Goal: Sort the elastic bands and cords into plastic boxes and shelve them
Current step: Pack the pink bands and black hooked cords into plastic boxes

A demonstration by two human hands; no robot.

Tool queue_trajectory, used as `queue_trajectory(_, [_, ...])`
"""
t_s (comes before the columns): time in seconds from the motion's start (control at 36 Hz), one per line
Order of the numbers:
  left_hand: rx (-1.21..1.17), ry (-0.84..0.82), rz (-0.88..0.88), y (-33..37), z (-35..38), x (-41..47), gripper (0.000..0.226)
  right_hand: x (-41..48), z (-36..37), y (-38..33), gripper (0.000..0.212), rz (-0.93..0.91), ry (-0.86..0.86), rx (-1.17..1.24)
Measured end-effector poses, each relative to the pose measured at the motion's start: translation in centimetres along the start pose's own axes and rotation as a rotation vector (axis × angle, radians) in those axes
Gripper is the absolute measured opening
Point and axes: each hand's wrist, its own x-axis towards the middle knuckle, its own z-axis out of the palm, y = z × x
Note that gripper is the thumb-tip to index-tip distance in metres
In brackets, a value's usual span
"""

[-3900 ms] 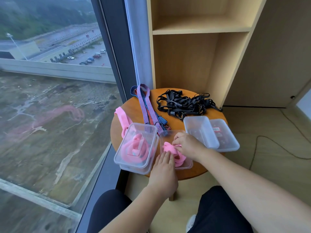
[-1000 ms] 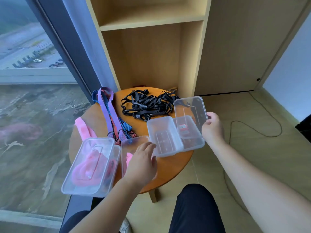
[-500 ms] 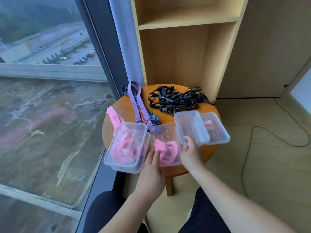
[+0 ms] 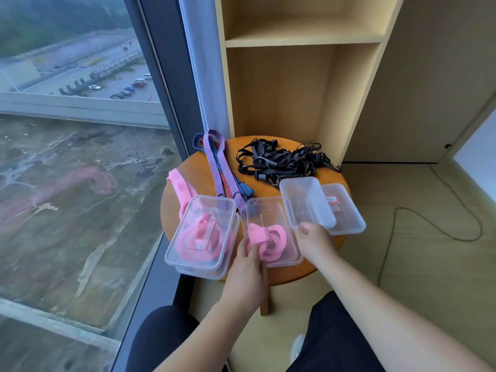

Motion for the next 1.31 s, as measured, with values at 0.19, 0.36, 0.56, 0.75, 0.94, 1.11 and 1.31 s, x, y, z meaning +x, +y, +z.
queue_trajectory(0.19, [0.062,-0.076,-0.026,0.5,0.0,1.1,0.045,0.6,-1.7,0.2,0.043,-0.024,-0.082,-0.055])
queue_trajectory(0.36, [0.093,-0.031,0.023,0.1,-0.2,0.2,0.050,-0.5,-0.3,0.5,0.032,-0.099,-0.048,-0.105])
queue_trajectory(0.56, [0.163,-0.001,0.079,0.0,-0.2,1.4,0.048,-0.2,0.0,-0.9,0.027,-0.260,-0.047,-0.255])
queue_trajectory(0.75, [0.231,-0.087,0.024,0.0,0.8,3.3,0.056,-0.1,0.4,-0.9,0.026,-0.320,-0.107,-0.431])
queue_trajectory(0.94, [0.213,-0.135,0.009,-0.3,0.6,3.6,0.052,-0.1,0.2,-0.2,0.041,-0.397,-0.093,-0.561])
queue_trajectory(1.11, [0.113,-0.039,-0.017,0.4,0.8,2.7,0.059,0.4,0.2,0.5,0.021,-0.359,-0.149,-0.315])
queue_trajectory(1.31, [0.097,0.004,-0.100,0.3,1.0,2.5,0.065,0.2,0.4,0.5,0.023,-0.354,-0.169,-0.318])
